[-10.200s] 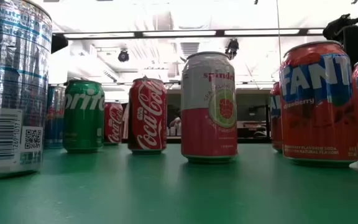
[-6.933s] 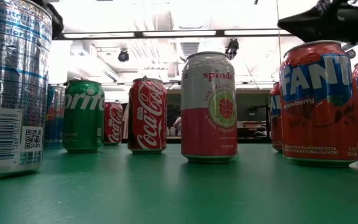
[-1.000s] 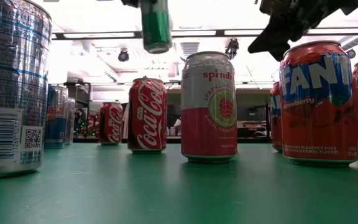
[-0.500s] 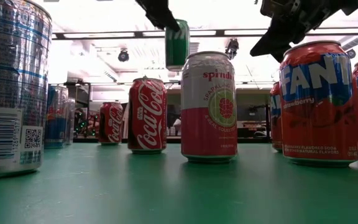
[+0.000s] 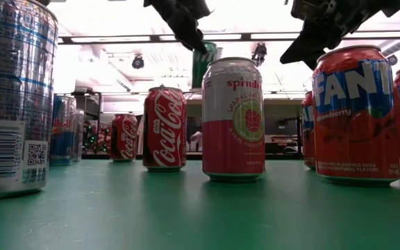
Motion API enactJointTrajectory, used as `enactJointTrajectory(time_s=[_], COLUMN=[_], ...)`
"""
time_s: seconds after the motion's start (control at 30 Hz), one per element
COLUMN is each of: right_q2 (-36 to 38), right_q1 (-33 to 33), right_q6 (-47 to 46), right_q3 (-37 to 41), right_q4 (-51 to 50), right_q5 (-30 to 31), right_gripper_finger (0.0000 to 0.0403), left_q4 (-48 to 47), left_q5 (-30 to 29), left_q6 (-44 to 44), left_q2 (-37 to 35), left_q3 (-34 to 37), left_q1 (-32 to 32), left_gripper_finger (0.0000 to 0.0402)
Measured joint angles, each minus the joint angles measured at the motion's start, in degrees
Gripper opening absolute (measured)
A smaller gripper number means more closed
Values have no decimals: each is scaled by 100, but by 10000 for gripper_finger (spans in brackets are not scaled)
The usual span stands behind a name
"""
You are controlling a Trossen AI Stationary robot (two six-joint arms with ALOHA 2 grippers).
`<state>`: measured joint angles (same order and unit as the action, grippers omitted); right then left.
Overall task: Place canned beverage on shelf
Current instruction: Put the middle green soda can on the shelf
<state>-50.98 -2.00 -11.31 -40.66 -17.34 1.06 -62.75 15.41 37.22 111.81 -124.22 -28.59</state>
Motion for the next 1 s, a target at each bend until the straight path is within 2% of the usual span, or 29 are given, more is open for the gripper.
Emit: enactJointTrajectory(time_s=[0.13, 0.43, 1.0], right_q2=[0, 0, 0], right_q1=[0, 0, 0], right_q6=[0, 0, -2], right_q3=[0, 2, 7], right_q4=[0, 0, 0], right_q5=[0, 0, 3], right_gripper_finger=[13, 13, 13], left_q4=[-38, -17, 9], left_q5=[208, 220, 366], left_q6=[67, 180, 85], left_q2=[169, 357, 350], left_q3=[-150, -131, -95], left_q1=[-112, -195, -307], left_gripper_finger=[283, 283, 283])
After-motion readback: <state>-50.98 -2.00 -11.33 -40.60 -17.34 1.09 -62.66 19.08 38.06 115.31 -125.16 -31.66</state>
